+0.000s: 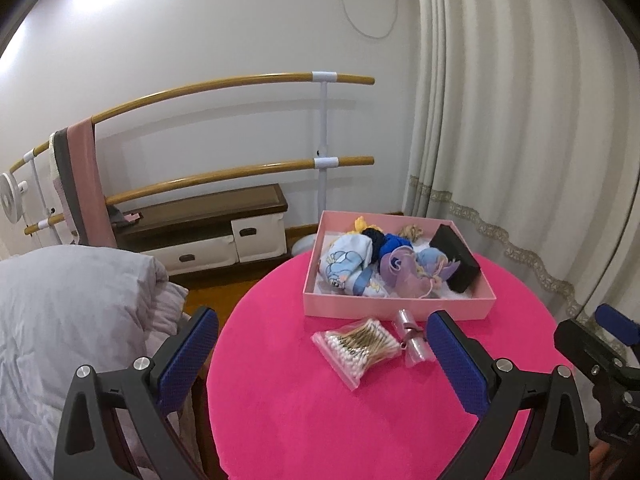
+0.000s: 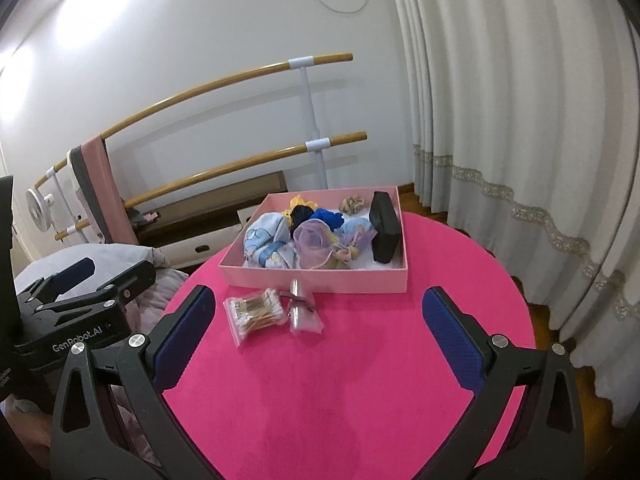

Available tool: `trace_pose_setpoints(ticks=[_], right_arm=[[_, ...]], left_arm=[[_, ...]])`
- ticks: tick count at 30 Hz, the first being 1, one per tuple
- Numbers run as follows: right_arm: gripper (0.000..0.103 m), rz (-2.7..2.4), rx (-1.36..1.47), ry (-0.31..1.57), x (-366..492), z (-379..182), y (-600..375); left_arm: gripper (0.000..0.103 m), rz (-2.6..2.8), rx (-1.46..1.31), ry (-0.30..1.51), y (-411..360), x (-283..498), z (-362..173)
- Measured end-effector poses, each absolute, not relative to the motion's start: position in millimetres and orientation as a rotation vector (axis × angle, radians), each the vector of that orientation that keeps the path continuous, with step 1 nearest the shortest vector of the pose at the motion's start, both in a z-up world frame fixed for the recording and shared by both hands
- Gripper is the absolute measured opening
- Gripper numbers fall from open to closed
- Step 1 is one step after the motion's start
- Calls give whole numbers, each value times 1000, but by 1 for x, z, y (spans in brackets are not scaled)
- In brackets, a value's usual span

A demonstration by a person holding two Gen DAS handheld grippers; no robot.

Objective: Organize soft objects
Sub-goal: 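Withdraw both tools from the box back over the table, then grasp the clear bottle with the right gripper while the left gripper grasps the cotton-swab bag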

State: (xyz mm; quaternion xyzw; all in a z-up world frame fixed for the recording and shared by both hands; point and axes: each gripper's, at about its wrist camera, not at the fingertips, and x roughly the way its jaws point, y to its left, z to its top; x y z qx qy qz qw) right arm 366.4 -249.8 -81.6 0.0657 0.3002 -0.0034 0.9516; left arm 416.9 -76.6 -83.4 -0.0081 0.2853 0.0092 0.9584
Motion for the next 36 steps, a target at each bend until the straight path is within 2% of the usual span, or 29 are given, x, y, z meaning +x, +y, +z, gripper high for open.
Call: trace_pose_setpoints(ticks=[18,36], right_arm=[[103,-2,128,642,379,-91,-251],[103,-15,164,799,423,-154,-269]], left_arm=[[103,26,-22,625,-68,419,-92],[103,5,2,810,-69,477,-165]])
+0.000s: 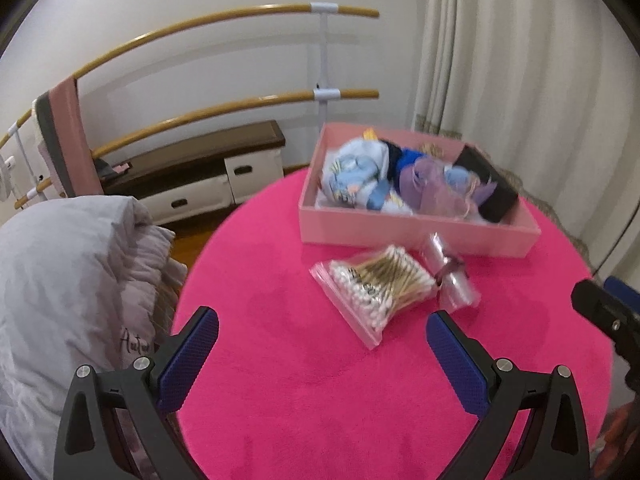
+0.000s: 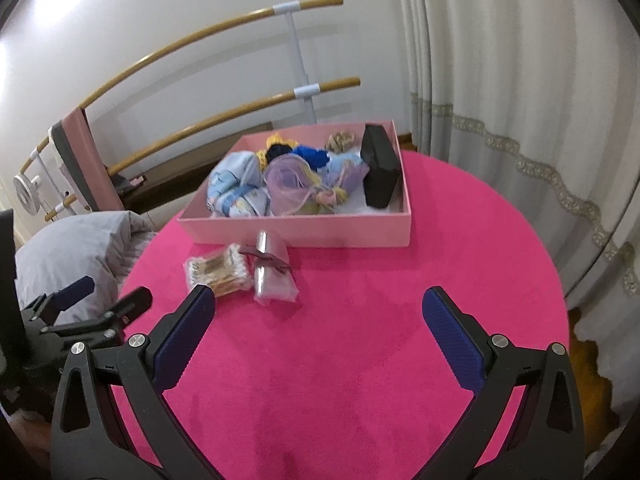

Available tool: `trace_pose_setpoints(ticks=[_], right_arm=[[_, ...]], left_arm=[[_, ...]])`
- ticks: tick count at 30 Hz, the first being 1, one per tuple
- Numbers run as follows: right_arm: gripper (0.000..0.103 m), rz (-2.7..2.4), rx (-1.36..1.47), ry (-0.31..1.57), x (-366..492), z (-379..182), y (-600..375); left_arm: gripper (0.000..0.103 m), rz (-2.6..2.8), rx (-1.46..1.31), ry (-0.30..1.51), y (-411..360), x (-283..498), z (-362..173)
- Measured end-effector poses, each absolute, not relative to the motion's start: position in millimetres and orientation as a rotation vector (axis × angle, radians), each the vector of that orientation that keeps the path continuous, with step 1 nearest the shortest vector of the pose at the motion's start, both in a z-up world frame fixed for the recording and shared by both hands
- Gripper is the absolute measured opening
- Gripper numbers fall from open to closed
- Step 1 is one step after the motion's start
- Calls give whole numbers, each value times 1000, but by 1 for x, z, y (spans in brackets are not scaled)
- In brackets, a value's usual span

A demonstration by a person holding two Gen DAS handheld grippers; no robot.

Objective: Organize soft objects
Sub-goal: 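Grasp the clear bottle with the right gripper while the left gripper grasps the cotton-swab bag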

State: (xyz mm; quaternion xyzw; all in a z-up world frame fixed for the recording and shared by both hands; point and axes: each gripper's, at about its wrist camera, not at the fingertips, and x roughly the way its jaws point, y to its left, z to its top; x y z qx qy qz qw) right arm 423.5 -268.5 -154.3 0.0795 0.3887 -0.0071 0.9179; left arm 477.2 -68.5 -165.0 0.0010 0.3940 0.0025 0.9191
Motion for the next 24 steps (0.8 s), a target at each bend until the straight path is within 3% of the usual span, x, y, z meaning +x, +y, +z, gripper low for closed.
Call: trace_pose_setpoints(ticks=[21,23,24], right_arm=[[103,57,184,932,489,-208,-262],[103,69,175,944,498,-213,-257],[103,72,168,953,503,-216,-255]], left_arm=[[103,-169,144,905,-100,599,-260],[99,-191,143,911,-103,606,-263],[91,-202,141,917,-104,609,-265]])
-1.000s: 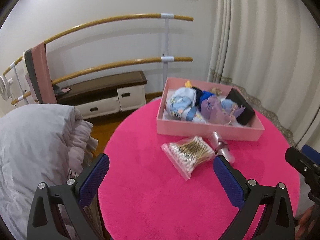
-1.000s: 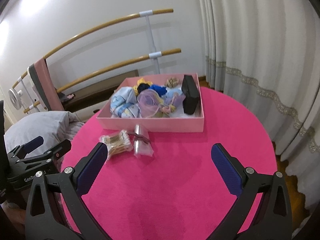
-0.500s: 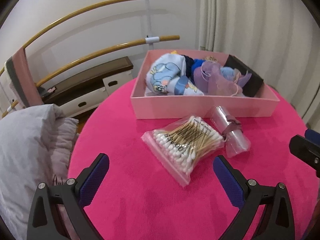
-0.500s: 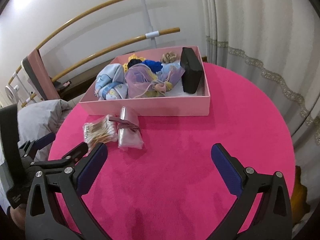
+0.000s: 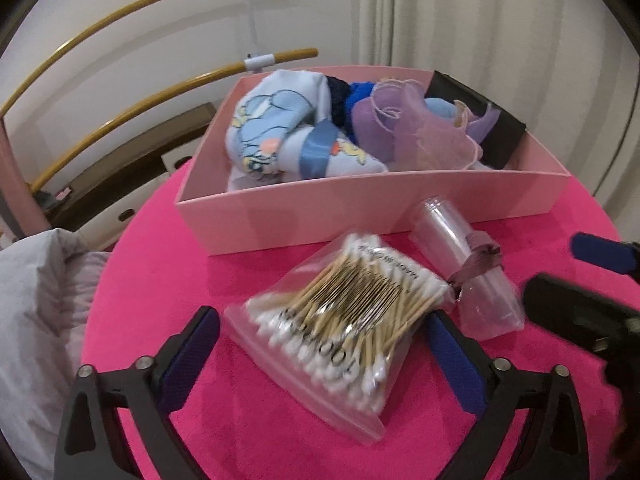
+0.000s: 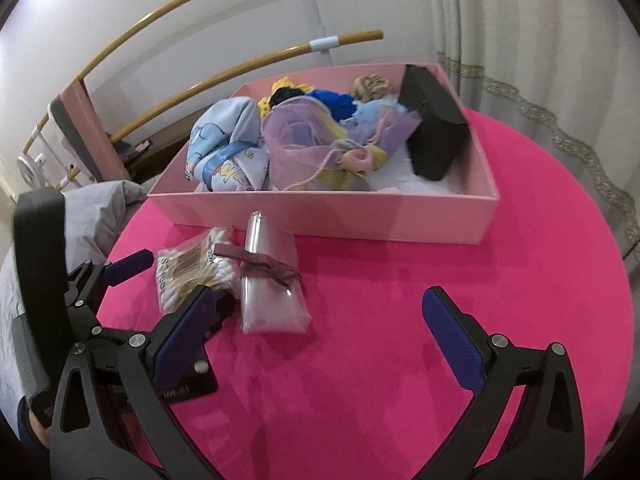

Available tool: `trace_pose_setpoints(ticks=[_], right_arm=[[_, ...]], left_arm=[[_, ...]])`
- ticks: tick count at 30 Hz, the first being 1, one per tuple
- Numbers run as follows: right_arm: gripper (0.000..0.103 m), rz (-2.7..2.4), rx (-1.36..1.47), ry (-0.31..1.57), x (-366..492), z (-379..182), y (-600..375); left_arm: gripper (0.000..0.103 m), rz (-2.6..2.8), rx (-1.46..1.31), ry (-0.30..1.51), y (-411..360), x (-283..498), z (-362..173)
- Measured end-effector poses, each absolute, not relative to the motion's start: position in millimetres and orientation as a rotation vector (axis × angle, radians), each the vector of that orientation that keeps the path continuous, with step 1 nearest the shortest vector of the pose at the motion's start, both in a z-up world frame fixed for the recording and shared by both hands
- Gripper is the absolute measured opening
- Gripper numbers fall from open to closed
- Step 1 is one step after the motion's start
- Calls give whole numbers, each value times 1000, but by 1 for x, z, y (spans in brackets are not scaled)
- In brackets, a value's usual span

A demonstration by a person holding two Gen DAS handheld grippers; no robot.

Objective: Organize soft objects
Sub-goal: 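Grasp the clear bottle with the right gripper while the left gripper grasps the cotton-swab bag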

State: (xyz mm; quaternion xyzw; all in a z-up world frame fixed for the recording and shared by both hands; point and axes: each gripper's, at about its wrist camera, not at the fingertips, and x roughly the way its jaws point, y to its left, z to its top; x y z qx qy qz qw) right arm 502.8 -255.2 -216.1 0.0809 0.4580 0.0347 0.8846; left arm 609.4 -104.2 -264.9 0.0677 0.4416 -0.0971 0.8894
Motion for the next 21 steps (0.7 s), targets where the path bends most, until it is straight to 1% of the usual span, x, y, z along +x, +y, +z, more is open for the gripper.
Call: trace_pose_setpoints(ticks=[2,3,4,8,9,10,12,14,16,17,18,19,21], right_arm=[[96,76,154,974,512,-222,-251],[88,76,148,984,516,-226,-250],[84,77,143,995,519,-229,-248],[84,109,116,1012,526,-235,-237],[80,116,111,1018,528,-237,-234],[77,123,106,1023,530,-239,-231],[75,122,94,1019,532,-240,-228],[69,118,90,1011,532,-241,-228],[49,109,78,1006,531,-241,-228],[46,110,79,1005,531,-242,-229],[41,114,82,1004,529,-241,-229],[38,118,88,1005,529,-241,-231],[36,115,92,1003,526,-240,-233]], left_arm=[[83,-227,122,933,-104,615,-267],[79,-232,113,930,-103,617,-268],[78,-232,111,929,-102,617,-268],[69,-227,98,918,-96,617,-270],[68,-225,100,916,-94,614,-270],[67,-221,103,912,-94,615,-270],[65,-210,106,908,-94,616,-271],[65,-207,99,907,-93,616,-271],[64,-204,105,904,-95,616,-271],[64,-202,107,903,-95,615,-271],[64,-201,109,902,-96,616,-272],[64,-199,111,901,-97,617,-273],[63,-194,119,895,-99,606,-267]])
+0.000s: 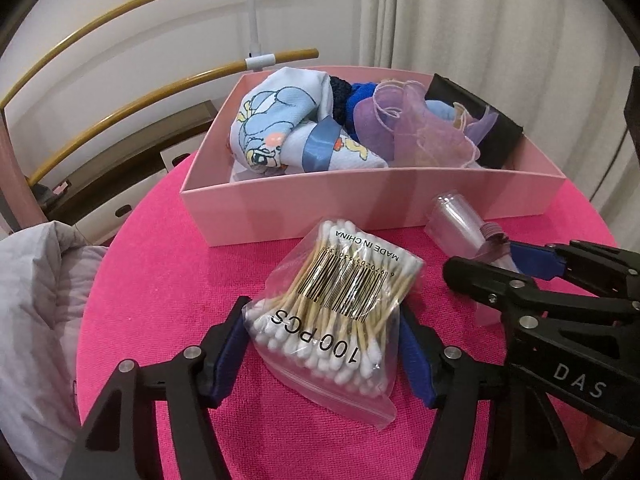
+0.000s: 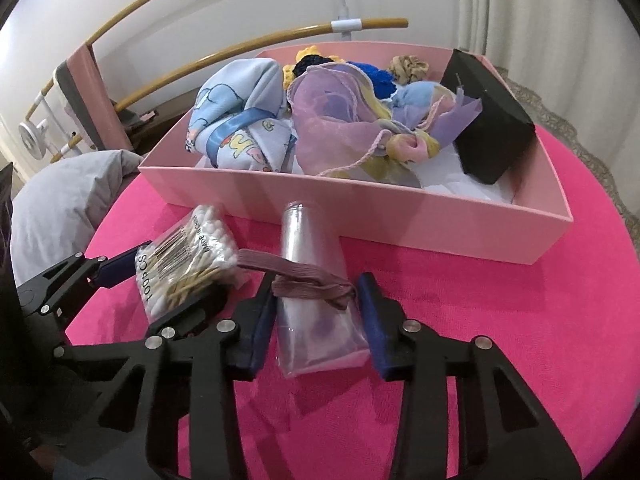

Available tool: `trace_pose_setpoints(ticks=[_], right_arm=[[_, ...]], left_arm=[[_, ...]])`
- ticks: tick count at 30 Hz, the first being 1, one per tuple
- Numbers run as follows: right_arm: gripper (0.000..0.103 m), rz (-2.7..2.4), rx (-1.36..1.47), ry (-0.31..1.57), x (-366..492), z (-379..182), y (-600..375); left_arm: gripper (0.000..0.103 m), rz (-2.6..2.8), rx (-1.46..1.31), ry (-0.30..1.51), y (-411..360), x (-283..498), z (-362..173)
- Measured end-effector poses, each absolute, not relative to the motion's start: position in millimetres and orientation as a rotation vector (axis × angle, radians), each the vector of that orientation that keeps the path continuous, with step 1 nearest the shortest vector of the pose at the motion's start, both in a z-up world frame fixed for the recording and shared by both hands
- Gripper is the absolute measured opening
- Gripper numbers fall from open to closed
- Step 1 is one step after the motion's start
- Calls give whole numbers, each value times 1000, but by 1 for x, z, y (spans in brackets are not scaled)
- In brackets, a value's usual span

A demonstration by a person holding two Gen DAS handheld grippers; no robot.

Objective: Organize soft objects
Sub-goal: 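Grasp the clear bottle with the right gripper while the left gripper grasps the cotton-swab bag, then lift the swab bag and clear bottle with both grippers over the pink box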

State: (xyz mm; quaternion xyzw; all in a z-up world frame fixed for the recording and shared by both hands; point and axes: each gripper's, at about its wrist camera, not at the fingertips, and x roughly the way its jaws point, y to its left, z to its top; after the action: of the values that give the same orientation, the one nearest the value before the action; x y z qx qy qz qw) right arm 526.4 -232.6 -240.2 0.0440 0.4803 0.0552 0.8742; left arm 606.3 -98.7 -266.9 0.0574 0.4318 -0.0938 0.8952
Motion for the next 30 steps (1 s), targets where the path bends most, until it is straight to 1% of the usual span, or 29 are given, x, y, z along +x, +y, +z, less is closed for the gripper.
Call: trace_pose_setpoints(ticks=[2,12,19,30], right_arm=[[34,105,98,998,523,-239,-235],[34,65,156,986,504,-233,-264],[34,84,186,959,486,-221,-271],[34,100,189,912,451,-195,-272]], left_arm=[[61,-193,119,896,-99,605,-267],[53,-188,92,902,-97,594,-261],[53,-180,82,876,-99,577,-246],[52,-167,66,809,-95,529,-209]])
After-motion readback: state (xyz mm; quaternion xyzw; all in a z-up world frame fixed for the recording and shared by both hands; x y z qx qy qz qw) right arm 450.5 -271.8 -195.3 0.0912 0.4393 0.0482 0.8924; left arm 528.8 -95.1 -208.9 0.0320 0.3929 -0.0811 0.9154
